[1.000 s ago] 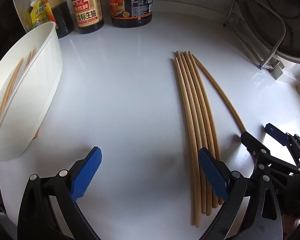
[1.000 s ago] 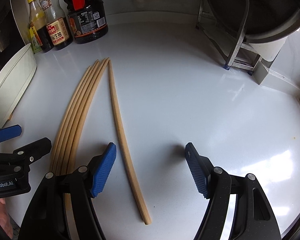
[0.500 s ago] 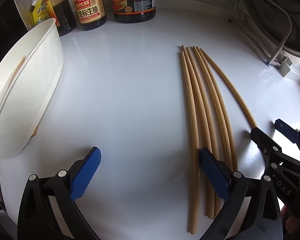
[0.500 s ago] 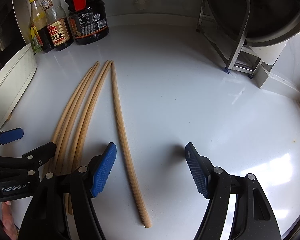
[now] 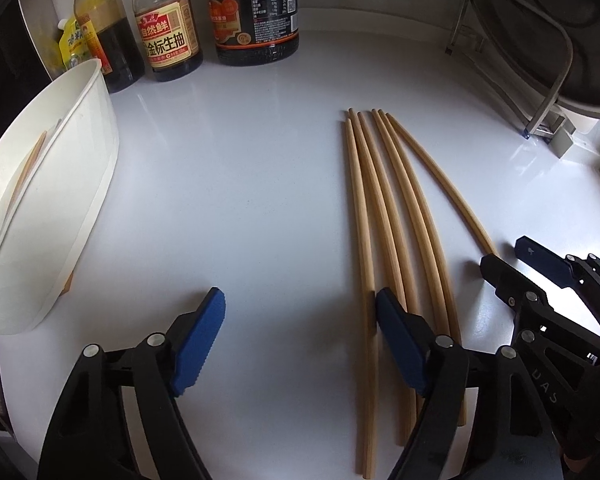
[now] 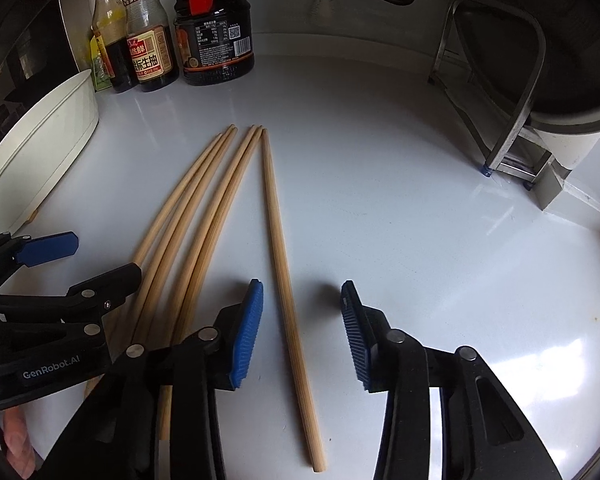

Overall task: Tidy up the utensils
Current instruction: 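Lower both open grippers onto single chopsticks in the row, then carry both held chopsticks over the white basin, then open the left gripper over the basin while the right gripper releases its chopstick, then move both open grippers back over the loose wooden chopsticks on the counter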

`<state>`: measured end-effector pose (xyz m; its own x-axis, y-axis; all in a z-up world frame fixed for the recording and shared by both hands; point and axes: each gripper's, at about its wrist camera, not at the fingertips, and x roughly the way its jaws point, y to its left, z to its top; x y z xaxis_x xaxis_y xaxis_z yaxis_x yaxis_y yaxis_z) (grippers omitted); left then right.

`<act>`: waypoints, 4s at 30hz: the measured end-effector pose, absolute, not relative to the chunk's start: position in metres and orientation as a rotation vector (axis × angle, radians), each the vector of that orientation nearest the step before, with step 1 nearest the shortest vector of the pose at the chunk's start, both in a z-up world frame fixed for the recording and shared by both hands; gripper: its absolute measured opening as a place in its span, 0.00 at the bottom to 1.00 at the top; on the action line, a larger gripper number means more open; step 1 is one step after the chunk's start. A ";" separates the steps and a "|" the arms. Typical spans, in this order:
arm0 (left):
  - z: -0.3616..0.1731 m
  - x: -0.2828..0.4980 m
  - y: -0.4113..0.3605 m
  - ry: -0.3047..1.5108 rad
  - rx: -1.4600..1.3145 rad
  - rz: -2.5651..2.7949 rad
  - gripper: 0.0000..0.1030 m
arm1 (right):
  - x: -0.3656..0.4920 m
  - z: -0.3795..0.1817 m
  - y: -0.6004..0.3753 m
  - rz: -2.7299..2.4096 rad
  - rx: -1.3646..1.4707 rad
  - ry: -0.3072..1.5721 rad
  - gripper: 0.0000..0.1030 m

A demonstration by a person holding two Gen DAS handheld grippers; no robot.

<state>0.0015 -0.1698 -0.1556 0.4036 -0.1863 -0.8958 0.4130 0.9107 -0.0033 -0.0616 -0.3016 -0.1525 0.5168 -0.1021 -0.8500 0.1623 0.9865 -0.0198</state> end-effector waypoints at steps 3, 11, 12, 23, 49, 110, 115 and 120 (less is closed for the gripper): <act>-0.152 -0.002 -0.174 1.082 0.243 -0.407 0.42 | -0.060 -0.152 -0.297 -0.147 0.049 1.022 0.10; -0.150 -0.001 -0.179 1.105 0.244 -0.461 0.07 | -0.062 -0.150 -0.299 -0.132 0.104 1.035 0.06; -0.150 0.000 -0.176 1.117 0.231 -0.468 0.07 | -0.063 -0.150 -0.300 -0.134 0.125 1.036 0.06; -0.087 0.010 -0.149 1.038 0.172 -0.501 0.07 | -0.064 -0.097 -0.290 -0.151 0.192 0.969 0.06; -0.071 0.134 0.106 1.063 0.023 -0.129 0.07 | 0.124 -0.074 -0.040 0.253 0.107 1.014 0.06; -0.043 0.044 0.035 1.036 0.039 -0.170 0.85 | 0.000 -0.048 -0.137 0.071 0.156 0.971 0.56; -0.043 0.035 0.006 1.029 0.075 -0.219 0.85 | -0.026 -0.054 -0.175 -0.005 0.165 0.966 0.59; -0.042 0.032 -0.028 1.018 0.093 -0.280 0.87 | -0.050 -0.071 -0.223 -0.118 0.191 0.992 0.59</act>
<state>0.0320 -0.0285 -0.0422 0.4932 -0.1872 -0.8495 0.2735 0.9604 -0.0529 -0.0503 -0.2231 -0.0707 0.5422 -0.0121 -0.8402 0.1854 0.9770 0.1056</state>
